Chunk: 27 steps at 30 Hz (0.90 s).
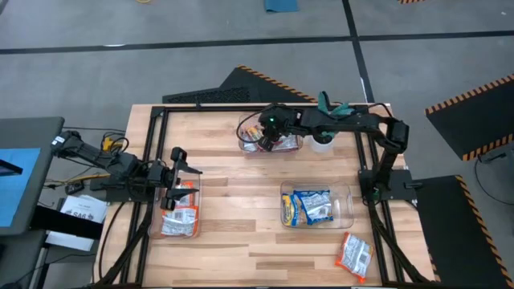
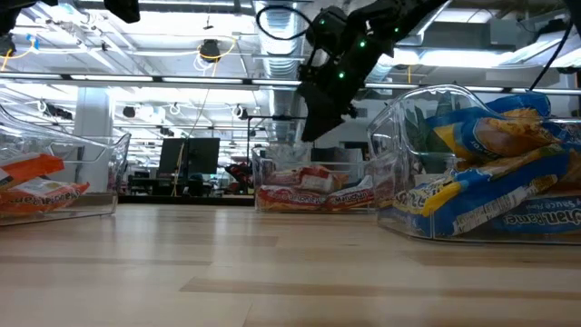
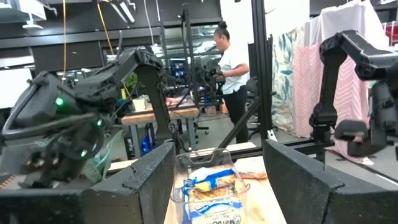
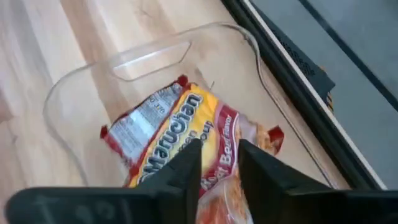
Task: Sort Maruchan noodles
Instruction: Put the red bag into the top transparent bin, then put the orange bag into the bottom left transparent bin
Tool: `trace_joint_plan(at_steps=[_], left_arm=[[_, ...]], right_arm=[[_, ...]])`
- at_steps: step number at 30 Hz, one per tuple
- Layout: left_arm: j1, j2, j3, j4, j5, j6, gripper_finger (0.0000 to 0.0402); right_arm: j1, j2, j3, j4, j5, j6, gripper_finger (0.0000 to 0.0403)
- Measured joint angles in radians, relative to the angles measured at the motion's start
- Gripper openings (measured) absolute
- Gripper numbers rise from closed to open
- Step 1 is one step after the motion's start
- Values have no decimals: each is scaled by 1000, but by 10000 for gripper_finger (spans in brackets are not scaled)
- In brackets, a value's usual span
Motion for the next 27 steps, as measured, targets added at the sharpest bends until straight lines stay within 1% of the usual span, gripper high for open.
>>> trace_joint_plan(at_steps=[2,7,11,15,18,23,27], left_arm=[[0,1,0,-4,0,5,228],[0,0,0,-3,4,3,228],[0,1,0,-3,5,-6,228],[0,1,0,-3,7,-4,228],[0,1,0,-3,7,-11,228],[0,1,0,-3,12,-12,228],[0,1,0,-3,44,-11,228]], right_arm=[[8,-16,2,22,0,-6,150],[21,-94,2,16,0,1,198],[32,-156,2,18,1,24,223],[42,-199,2,19,-2,27,229],[57,-225,2,25,-26,27,229],[94,-231,2,25,-53,23,227],[118,-232,2,25,-56,17,227]])
